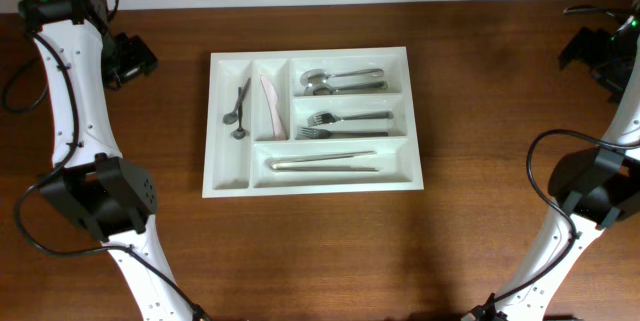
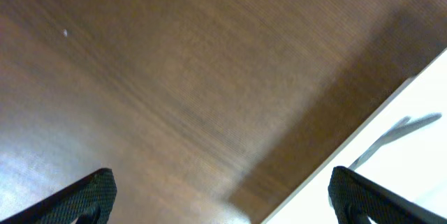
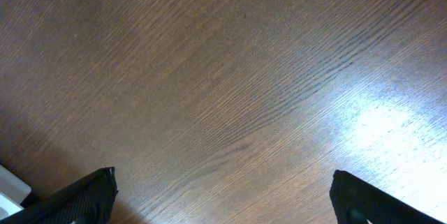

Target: Pack container

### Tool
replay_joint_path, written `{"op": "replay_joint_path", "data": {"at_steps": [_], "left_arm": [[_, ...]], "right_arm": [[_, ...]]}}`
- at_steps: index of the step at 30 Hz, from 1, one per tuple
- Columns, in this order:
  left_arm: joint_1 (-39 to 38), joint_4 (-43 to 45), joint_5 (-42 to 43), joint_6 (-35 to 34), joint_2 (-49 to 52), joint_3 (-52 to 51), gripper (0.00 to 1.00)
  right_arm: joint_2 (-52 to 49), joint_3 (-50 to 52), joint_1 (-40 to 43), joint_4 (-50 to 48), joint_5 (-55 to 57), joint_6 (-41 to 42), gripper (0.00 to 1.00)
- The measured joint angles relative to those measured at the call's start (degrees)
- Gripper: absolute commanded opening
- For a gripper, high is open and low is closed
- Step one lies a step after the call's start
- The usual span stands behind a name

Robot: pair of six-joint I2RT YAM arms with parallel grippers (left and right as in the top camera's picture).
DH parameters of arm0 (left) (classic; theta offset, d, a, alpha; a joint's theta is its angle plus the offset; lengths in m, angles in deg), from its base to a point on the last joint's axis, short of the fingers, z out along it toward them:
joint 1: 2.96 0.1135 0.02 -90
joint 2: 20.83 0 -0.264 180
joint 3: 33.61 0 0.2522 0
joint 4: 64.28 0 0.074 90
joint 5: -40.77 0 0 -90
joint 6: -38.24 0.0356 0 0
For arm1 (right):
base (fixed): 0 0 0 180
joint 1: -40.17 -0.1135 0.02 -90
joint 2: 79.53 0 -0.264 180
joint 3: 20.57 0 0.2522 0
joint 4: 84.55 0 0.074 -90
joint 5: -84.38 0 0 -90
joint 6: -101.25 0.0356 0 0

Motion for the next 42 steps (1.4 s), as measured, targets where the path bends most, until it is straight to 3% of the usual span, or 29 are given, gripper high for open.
{"op": "replay_joint_path", "data": {"at_steps": [6, 42], "left_arm": [[0.0, -3.15, 0.17, -0.02, 0.0, 0.0, 0.99], [0.0, -3.15, 0.17, -0.02, 0.0, 0.0, 0.99]], "right_arm": [[0.0, 0.0, 0.02, 0.0, 0.0, 0.0, 0.99], [0.0, 0.0, 0.0, 0.0, -0.02, -0.04, 0.99]]}}
